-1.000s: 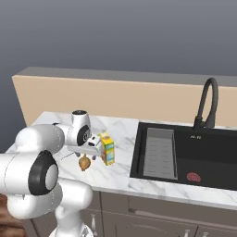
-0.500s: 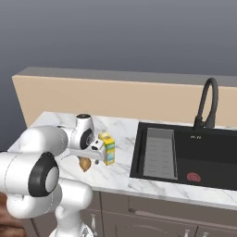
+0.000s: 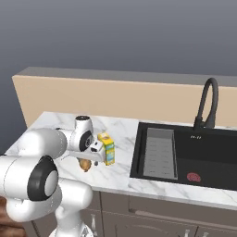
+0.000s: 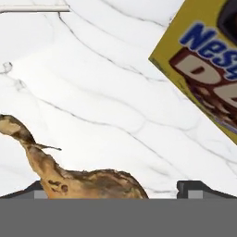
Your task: Pick up all produce items and place them in the sink. Turn on the sink faucet to wash them. Then turn the sink off and put them in the tray.
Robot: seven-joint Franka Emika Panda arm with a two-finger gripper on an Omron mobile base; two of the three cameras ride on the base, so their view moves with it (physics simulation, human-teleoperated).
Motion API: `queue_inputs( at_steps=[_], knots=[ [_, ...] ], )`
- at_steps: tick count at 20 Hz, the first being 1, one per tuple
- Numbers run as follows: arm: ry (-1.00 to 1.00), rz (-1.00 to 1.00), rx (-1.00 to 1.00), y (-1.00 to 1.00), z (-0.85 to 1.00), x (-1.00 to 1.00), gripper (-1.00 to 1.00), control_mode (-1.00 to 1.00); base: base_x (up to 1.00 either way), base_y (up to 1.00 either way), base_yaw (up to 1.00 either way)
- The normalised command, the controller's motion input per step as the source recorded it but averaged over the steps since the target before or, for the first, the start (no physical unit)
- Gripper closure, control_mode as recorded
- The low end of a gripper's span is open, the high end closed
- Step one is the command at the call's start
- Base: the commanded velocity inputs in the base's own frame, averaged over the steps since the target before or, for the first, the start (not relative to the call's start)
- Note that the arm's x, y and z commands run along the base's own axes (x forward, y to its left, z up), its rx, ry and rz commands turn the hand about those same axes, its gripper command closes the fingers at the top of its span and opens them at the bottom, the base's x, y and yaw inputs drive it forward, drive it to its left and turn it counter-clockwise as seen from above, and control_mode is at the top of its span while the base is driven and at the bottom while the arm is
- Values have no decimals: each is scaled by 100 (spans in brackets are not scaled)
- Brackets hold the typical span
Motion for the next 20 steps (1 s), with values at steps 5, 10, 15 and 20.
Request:
queue_inputs(
  at_steps=[5,10,15,20],
  knots=[
    [-3,2,0,0,-19,-29,-100,-100,0,0,0],
    [0,1,0,6,-30,-17,100,-100,0,0,0],
    [0,0,-1,3,-23,-5,100,-100,0,0,0],
    [-5,0,0,1,11,-31,100,-100,0,0,0]
  ],
)
